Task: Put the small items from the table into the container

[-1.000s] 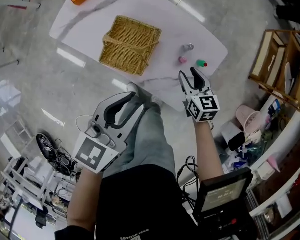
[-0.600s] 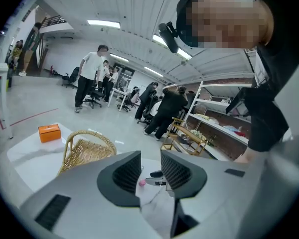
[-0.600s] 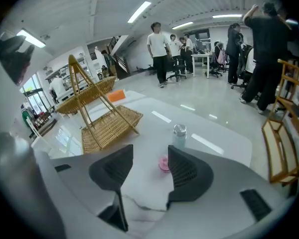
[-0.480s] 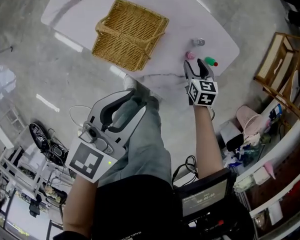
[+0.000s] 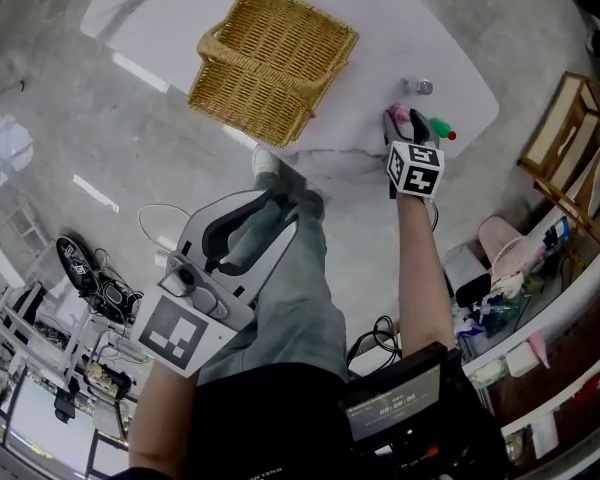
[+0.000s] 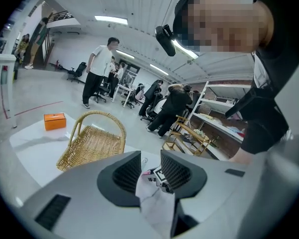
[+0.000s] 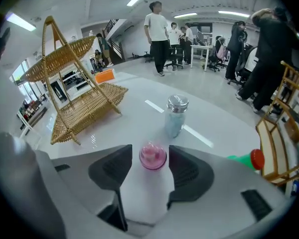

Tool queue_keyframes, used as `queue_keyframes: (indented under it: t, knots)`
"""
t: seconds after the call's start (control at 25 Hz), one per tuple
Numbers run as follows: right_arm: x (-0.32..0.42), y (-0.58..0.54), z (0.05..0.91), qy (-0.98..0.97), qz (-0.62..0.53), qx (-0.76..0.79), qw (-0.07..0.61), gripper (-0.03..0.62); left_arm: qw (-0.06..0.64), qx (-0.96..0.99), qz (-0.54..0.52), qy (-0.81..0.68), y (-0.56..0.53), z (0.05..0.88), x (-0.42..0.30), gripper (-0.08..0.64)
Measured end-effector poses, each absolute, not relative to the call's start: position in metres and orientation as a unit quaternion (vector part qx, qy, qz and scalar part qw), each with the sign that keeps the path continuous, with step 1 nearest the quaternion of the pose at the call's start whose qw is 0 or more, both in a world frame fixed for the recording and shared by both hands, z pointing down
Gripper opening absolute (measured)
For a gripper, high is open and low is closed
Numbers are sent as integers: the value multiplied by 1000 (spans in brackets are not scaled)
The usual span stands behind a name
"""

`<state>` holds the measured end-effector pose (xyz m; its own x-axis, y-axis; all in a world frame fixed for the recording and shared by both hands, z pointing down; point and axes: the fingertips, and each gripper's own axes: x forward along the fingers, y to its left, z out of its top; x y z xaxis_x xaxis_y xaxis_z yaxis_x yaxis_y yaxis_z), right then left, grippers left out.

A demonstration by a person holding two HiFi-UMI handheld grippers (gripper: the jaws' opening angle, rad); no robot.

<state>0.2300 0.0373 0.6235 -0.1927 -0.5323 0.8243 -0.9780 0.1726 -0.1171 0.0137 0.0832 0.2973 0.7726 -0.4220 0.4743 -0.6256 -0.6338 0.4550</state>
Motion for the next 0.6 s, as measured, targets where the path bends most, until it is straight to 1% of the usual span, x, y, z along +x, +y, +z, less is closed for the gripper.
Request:
queue_keyframes:
  t: [0.24, 0.32, 0.6]
  knots:
    - [229, 38, 639, -679, 353, 543, 345, 216, 321, 883, 156, -306, 80, 302, 3, 106]
    - [233, 40, 638, -678, 352, 543, 348, 183, 320, 883, 154, -305, 80, 300, 6, 106]
    - [234, 40, 626, -684, 350, 537, 347, 179, 319, 883, 148, -310, 78, 299, 5, 106]
